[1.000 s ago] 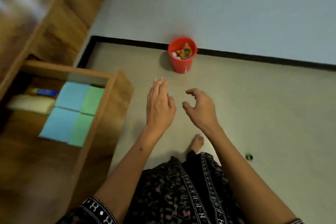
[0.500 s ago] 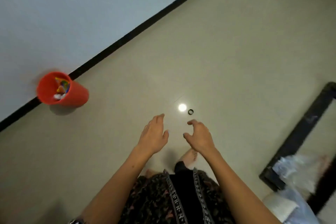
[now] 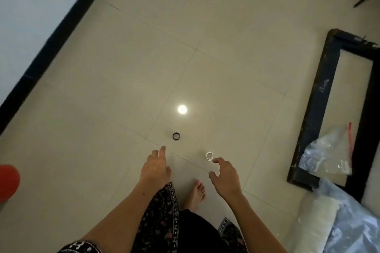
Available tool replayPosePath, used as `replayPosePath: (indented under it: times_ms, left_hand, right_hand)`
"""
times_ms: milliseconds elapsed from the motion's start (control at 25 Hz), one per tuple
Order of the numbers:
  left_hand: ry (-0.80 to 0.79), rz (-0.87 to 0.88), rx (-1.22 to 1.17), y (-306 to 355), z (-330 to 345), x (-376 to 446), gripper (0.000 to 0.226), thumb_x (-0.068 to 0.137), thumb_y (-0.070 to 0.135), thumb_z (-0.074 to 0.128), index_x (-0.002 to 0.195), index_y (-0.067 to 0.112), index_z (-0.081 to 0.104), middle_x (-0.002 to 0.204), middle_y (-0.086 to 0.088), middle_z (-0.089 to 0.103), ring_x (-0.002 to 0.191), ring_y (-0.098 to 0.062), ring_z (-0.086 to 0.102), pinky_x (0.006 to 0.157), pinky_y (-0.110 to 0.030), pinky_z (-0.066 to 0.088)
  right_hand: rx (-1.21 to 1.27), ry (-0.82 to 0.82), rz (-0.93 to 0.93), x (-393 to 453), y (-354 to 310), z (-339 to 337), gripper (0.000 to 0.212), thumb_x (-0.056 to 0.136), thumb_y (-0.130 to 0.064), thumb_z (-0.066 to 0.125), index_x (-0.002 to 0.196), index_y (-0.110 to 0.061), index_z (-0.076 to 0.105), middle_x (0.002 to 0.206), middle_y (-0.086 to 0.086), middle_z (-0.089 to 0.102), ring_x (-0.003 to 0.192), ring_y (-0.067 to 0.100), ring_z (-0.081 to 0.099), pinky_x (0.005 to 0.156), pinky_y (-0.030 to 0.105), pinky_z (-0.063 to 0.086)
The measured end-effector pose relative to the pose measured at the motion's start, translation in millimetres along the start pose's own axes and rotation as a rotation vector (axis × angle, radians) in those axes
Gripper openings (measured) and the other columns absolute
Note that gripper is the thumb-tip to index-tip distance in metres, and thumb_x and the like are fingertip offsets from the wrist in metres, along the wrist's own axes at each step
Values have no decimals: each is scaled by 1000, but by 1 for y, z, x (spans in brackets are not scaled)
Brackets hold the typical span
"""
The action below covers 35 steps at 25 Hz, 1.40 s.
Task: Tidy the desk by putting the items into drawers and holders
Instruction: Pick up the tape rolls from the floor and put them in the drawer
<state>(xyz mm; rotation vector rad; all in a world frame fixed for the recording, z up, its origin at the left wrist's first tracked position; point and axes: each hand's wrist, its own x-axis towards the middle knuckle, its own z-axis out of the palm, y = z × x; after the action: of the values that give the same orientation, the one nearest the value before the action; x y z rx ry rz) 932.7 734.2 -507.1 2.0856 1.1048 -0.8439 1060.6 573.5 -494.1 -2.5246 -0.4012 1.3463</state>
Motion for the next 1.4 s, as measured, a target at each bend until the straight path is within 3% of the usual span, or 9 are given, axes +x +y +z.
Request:
replayPosePath:
  times_ms: [360, 600, 680, 760, 880, 1000, 1120, 1400]
  left_hand:
    - [31, 94, 248, 9, 117, 192, 59, 90, 16, 53, 142, 19, 26, 141, -13, 32, 123, -30, 39, 95, -38, 45]
    - [25, 231, 492, -21, 178, 284, 69, 88, 9, 56, 145, 28, 22, 155, -13, 1, 141, -41, 10, 109, -46, 30]
    - [27, 235, 520, -34, 191, 303, 65, 84, 2, 59, 139, 23, 32, 152, -14, 7, 137, -39, 17, 104, -43, 36]
    - [48, 234, 515, -42, 202, 311, 57, 80, -2, 62, 131, 16, 42, 143, -13, 19, 126, -32, 29, 93, -36, 45]
    - [93, 223, 433, -53, 212, 309, 52, 78, -9, 62, 123, 13, 48, 136, -12, 25, 118, -28, 33, 86, -30, 50]
    - [150, 220, 190, -57, 211, 289, 35, 84, -8, 53, 113, 10, 58, 128, -14, 36, 110, -29, 39, 91, -30, 46]
    - [262, 174, -97, -46, 190, 246, 29, 87, -2, 52, 112, 10, 62, 120, -16, 44, 107, -30, 46, 91, -29, 42]
    - [481, -21, -469, -31, 89, 124, 45, 82, 4, 65, 125, 3, 52, 120, -14, 54, 112, -30, 51, 97, -35, 45]
  right_hand:
    - [12, -96, 48, 164, 105, 110, 52, 86, -18, 62, 135, -18, 44, 142, 8, 41, 124, 27, 47, 98, 30, 40]
    - [-130, -162, 3, 232, 151, 161, 66, 88, -17, 62, 145, -25, 29, 159, 9, -4, 136, 36, 29, 106, 35, 35]
    - [-147, -158, -6, 250, 157, 178, 69, 88, -15, 63, 146, -25, 26, 158, 10, -9, 135, 38, 27, 104, 39, 37]
    - [-145, -132, 4, 261, 159, 193, 62, 88, -11, 62, 142, -21, 33, 157, 12, -3, 132, 38, 31, 102, 40, 40]
    - [-116, -15, 22, 264, 161, 213, 41, 89, -3, 56, 127, -15, 48, 146, 12, 22, 119, 34, 44, 92, 38, 46]
    - [25, 70, 82, 247, 157, 214, 31, 91, 1, 51, 117, -13, 59, 137, 13, 37, 109, 34, 55, 85, 32, 48]
    - [92, 127, 87, 210, 133, 190, 29, 92, -3, 52, 116, -16, 62, 141, 12, 39, 107, 31, 59, 79, 24, 43]
    - [135, 233, -75, 110, 11, 89, 38, 91, -17, 56, 128, -25, 52, 136, 6, 46, 106, 27, 59, 81, 29, 47]
